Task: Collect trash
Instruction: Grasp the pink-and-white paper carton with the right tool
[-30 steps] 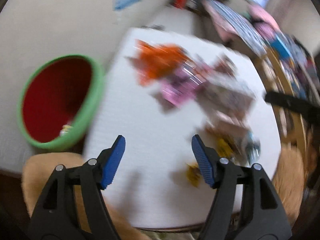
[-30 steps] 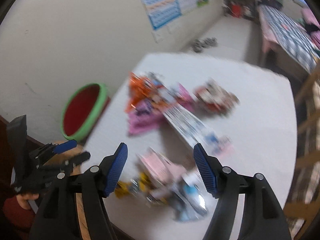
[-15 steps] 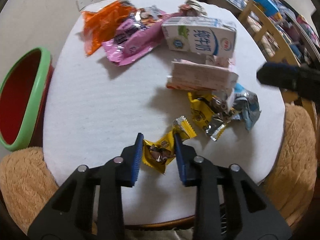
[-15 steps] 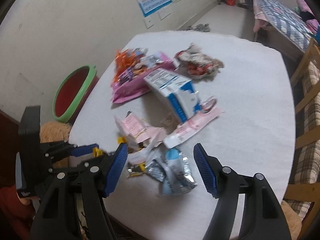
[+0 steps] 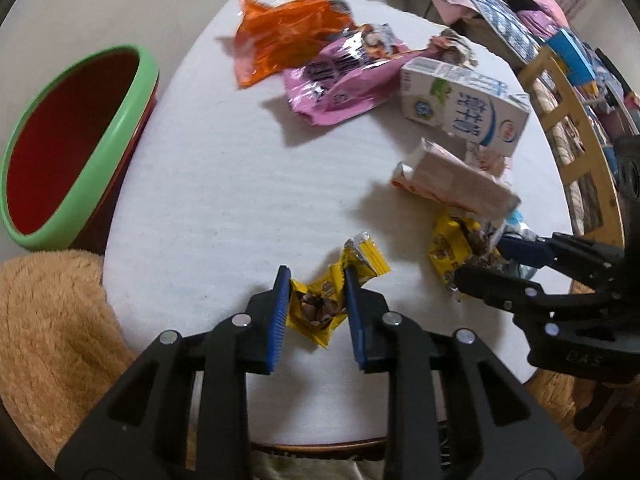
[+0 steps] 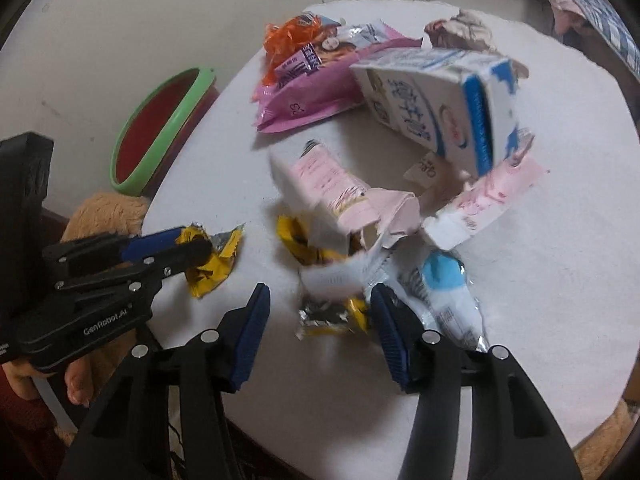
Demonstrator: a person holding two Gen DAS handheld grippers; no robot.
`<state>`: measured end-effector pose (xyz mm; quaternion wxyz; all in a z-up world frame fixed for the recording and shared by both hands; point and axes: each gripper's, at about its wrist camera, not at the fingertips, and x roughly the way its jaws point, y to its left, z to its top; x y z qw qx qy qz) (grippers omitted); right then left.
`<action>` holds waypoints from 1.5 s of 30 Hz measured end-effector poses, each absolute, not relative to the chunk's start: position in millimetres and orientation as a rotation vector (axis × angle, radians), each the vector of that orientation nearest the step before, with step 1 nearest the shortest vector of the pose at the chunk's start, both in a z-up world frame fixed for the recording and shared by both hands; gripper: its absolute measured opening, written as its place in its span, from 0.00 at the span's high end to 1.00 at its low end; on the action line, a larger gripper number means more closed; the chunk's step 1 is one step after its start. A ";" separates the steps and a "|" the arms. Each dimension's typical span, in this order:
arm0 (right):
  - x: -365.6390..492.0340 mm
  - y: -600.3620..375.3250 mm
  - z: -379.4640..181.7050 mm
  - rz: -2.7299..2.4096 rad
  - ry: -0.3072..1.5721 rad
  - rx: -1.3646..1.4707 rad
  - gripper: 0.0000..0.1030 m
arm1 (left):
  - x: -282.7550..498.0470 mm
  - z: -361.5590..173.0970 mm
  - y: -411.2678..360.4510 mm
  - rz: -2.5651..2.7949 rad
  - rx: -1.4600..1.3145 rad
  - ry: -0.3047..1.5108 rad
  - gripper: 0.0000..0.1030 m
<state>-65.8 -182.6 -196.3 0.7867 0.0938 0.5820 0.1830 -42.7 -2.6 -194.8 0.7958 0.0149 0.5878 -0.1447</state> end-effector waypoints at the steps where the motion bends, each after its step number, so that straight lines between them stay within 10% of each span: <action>1: -64.4 -180.1 -195.8 0.391 1.244 0.194 0.51 | -42.3 -194.9 -1.7 -0.310 0.023 1.264 0.74; 4: -57.8 -174.7 -199.8 0.393 1.254 0.193 0.80 | -41.8 -193.2 -0.4 -0.310 0.021 1.260 0.74; 18: -72.3 -185.7 -189.5 0.425 1.256 0.239 0.81 | -39.0 -200.7 -0.1 -0.306 0.035 1.273 0.58; 20: -72.9 -187.0 -191.3 0.444 1.270 0.259 0.77 | -38.4 -202.8 0.0 -0.303 0.039 1.287 0.56; 23: -76.6 -182.0 -190.4 0.475 1.306 0.221 0.42 | -37.7 -203.9 2.5 -0.304 0.029 1.291 0.56; 45: -35.7 -191.7 -197.7 0.444 1.326 0.139 0.37 | -36.3 -203.5 4.0 -0.302 0.023 1.290 0.62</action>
